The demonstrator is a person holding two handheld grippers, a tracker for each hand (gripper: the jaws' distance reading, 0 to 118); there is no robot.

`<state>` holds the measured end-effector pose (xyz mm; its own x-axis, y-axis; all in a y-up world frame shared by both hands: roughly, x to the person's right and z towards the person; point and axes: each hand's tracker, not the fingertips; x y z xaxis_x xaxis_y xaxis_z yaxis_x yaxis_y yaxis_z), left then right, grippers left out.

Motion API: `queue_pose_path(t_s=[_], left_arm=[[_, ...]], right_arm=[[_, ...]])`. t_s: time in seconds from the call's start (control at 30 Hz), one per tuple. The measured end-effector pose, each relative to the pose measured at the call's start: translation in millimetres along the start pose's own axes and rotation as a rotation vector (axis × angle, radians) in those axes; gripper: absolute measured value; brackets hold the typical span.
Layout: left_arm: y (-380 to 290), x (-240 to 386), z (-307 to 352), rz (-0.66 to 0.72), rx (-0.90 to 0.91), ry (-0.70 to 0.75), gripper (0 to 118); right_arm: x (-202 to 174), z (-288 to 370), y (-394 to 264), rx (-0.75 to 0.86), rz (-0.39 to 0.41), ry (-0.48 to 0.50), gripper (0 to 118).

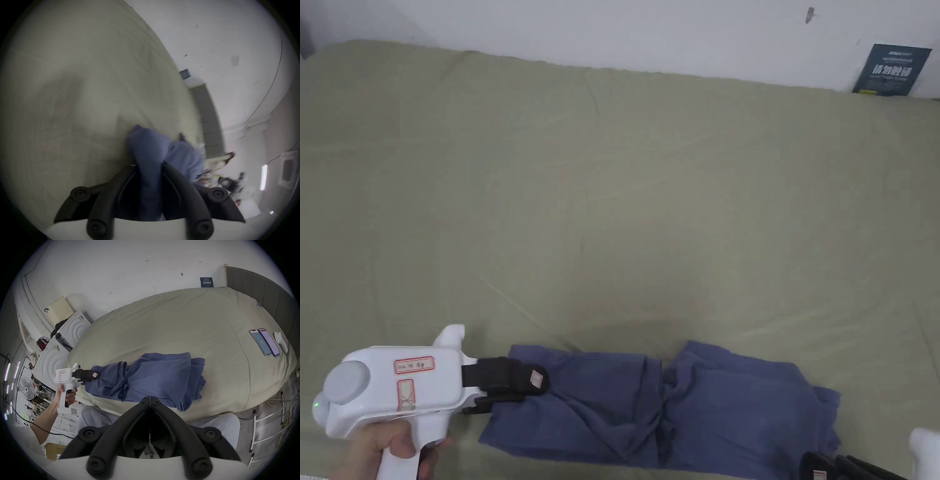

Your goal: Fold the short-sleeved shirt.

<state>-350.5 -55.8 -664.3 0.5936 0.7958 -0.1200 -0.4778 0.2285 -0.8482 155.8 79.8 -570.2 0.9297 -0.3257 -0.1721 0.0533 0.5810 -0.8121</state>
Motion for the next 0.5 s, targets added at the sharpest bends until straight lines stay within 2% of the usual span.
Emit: queue_pose_path(t_s=[0.07, 0.1, 0.2, 0.23, 0.3, 0.37, 0.47, 0.5], left_arm=[[-4, 9, 6, -0.066, 0.035, 0.068, 14], [-9, 15, 7, 0.057, -0.024, -0.033, 14], [-23, 42, 20, 0.060, 0.013, -0.018, 14], [-25, 47, 25, 0.015, 0.047, 0.023, 13], [-13, 45, 39, 0.024, 0.045, 0.023, 13], [-13, 59, 56, -0.009, 0.070, 0.094, 13], [-2, 67, 91, 0.029, 0.120, 0.182, 13], [-2, 78, 98, -0.019, 0.125, 0.188, 13]], right_arm=[[1, 3, 0, 0.006, 0.000, 0.003, 0], [2, 4, 0, 0.010, -0.002, 0.003, 0], [10, 7, 1, 0.025, -0.014, 0.001, 0], [12, 9, 1, 0.031, -0.019, 0.002, 0], [17, 12, 2, 0.038, -0.025, 0.003, 0], [19, 14, 3, 0.046, -0.019, 0.002, 0], [24, 17, 5, 0.059, -0.022, 0.009, 0], [25, 17, 5, 0.062, -0.023, 0.012, 0]])
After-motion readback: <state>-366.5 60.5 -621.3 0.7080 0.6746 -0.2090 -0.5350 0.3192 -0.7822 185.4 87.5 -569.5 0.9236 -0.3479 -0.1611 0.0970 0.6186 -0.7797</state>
